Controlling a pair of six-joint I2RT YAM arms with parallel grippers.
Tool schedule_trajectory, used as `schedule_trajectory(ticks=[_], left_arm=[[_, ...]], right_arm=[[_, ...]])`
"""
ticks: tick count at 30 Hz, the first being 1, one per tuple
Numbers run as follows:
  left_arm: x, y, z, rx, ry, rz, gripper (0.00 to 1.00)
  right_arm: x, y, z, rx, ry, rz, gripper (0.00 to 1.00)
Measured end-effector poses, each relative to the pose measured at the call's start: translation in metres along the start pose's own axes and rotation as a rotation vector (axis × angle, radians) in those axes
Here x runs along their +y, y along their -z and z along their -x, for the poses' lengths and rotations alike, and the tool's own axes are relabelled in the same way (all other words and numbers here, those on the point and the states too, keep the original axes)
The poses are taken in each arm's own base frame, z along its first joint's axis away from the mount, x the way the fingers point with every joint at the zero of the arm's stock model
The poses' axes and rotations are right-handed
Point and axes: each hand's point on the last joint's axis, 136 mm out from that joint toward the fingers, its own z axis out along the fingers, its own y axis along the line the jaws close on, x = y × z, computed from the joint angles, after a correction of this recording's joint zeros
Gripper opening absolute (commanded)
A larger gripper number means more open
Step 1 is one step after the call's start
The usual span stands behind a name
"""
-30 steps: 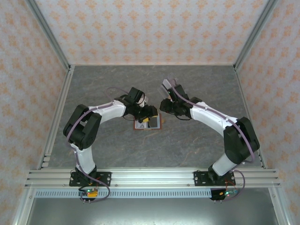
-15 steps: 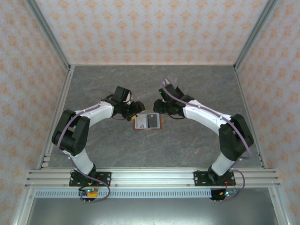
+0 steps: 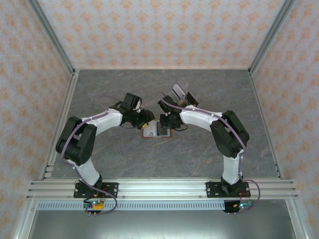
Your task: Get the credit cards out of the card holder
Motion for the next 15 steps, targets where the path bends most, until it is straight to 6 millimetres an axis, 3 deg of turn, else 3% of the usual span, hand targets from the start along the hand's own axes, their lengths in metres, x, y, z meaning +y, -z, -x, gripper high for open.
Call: schedule_trajectory(ticks=[15], left_arm=[[0.005, -0.017, -0.011, 0.047, -0.006, 0.014, 0.34]], right_arm=[[-0.006, -0.011, -0.006, 0.039, -0.004, -0.034, 0.26]])
